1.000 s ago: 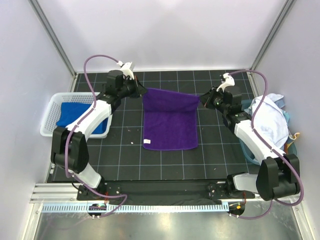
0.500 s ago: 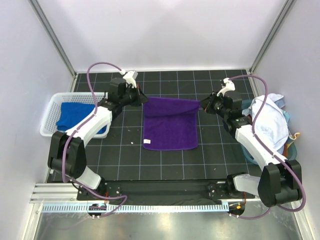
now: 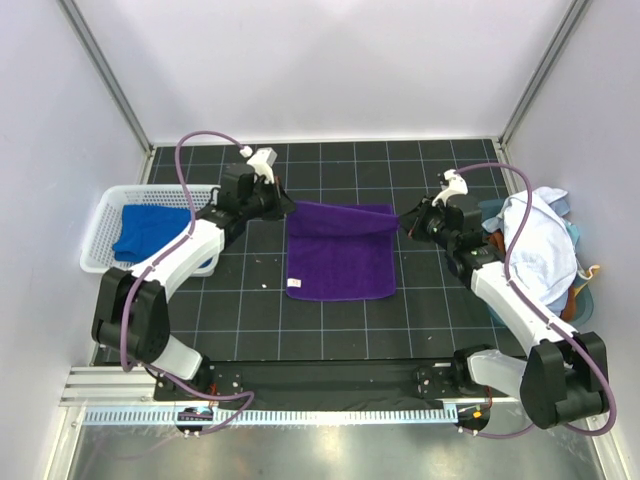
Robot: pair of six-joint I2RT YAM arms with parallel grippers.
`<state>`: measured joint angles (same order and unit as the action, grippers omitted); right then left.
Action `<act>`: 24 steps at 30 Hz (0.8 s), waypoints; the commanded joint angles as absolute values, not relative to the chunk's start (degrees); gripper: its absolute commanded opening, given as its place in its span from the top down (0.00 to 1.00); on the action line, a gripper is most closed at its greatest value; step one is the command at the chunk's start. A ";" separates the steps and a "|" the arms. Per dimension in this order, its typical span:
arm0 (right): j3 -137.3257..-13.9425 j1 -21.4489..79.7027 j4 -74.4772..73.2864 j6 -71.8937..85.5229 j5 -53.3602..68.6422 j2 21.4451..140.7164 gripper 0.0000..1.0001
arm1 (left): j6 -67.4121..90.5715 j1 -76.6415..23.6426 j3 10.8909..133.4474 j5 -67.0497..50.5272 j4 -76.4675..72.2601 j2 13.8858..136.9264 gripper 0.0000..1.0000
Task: Fold and stack the towels
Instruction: Fold the towel
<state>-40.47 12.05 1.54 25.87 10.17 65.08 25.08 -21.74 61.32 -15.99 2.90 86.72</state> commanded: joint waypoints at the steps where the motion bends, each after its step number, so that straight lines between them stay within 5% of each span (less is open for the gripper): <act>1: -42.10 12.48 2.55 25.84 9.14 62.93 0.99 | 24.52 -21.71 63.98 -14.85 2.10 83.50 1.00; 24: -34.47 14.50 2.90 27.42 8.61 60.21 0.99 | 25.31 -25.31 52.65 -12.83 0.53 80.77 1.00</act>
